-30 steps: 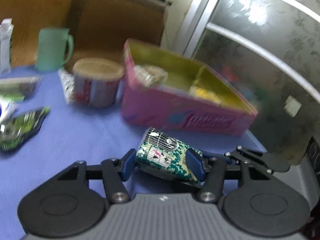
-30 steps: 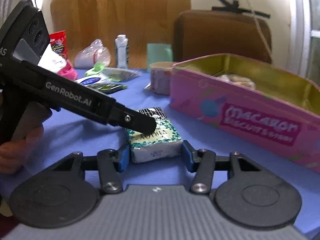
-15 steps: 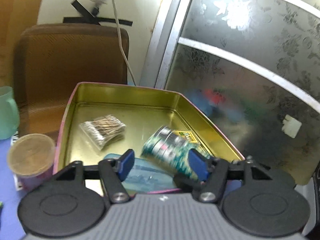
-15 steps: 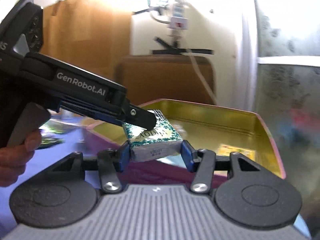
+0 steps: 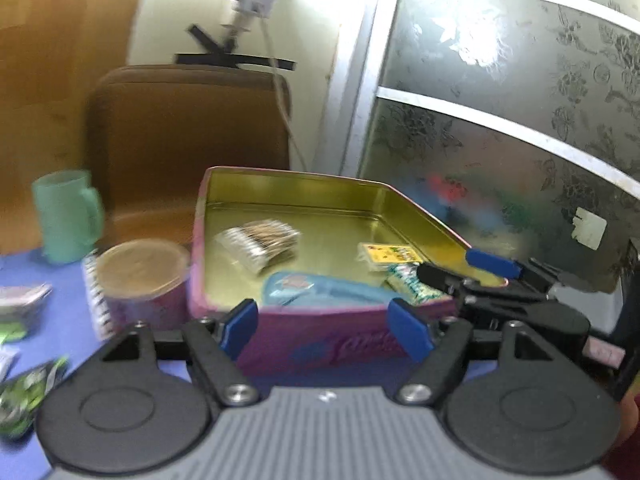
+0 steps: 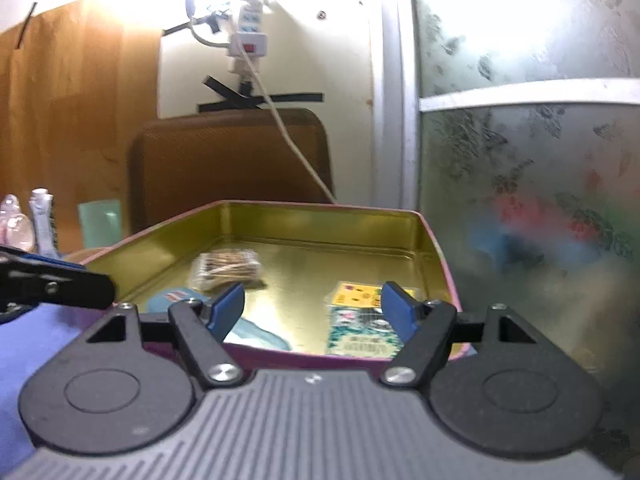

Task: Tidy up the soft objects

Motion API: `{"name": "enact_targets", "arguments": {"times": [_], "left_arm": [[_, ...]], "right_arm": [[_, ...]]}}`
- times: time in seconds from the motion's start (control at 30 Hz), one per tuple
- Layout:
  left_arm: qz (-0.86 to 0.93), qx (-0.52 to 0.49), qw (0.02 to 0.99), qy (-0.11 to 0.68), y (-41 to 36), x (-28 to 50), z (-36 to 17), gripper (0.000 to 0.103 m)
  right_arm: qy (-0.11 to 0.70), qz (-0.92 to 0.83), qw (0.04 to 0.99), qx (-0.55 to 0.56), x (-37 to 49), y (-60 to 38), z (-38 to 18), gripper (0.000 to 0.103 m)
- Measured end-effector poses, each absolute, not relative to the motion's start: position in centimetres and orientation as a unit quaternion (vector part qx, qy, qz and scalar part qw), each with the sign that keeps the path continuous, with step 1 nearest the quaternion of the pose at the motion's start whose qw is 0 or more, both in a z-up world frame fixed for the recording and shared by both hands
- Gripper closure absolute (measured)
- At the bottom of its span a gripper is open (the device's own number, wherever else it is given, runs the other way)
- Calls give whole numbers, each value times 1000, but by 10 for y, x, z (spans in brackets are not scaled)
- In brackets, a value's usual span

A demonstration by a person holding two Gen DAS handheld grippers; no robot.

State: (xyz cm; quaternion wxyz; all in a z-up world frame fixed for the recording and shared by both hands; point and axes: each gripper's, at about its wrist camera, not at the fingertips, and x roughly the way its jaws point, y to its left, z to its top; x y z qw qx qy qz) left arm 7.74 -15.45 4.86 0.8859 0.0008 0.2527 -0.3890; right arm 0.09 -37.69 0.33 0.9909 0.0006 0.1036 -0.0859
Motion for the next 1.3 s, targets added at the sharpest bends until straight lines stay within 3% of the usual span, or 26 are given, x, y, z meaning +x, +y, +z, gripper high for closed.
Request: {"name": "enact_targets", "arguments": {"times": [0.1,0.3,0.33,0.43,0.53,0.67,0.87,1.0,1.03,1.17,1.3], "left_arm": [[-361,-15,895,259,-117,73,40,29],[-238,-38,927,289,-28,81,11,29],[-214,-35,933,289,-16,82,8,29],[-161,-42,945,282,20,84,1,29],[-159,-132,938,277,57,88,-3,29],[-156,-206,928,268,82,91,-7,29],[-160,-219,925,265,87,92,-8,29],[-162,-223,925,263,86,91,-8,25],[-163,-226,923,264,87,91,-9,25],[-166,-233,920,268,88,92,-10,25],[-166,-232,920,268,88,92,-10,25]], "right_arm": [[92,-51,994,-1,3,-361,9,28],[109,67,992,-19,7,-312,17,58],[120,91,988,-22,11,-301,16,60],[162,151,975,-25,29,-266,9,59],[200,211,956,-43,52,-226,0,58],[213,264,934,-113,83,-172,-7,29],[265,351,890,-122,154,-138,-2,13],[327,369,865,-95,172,-139,-10,18],[338,371,860,-89,169,-141,-12,26],[313,346,875,-134,122,-148,-13,39],[312,325,888,-98,75,-168,-13,37]]}}
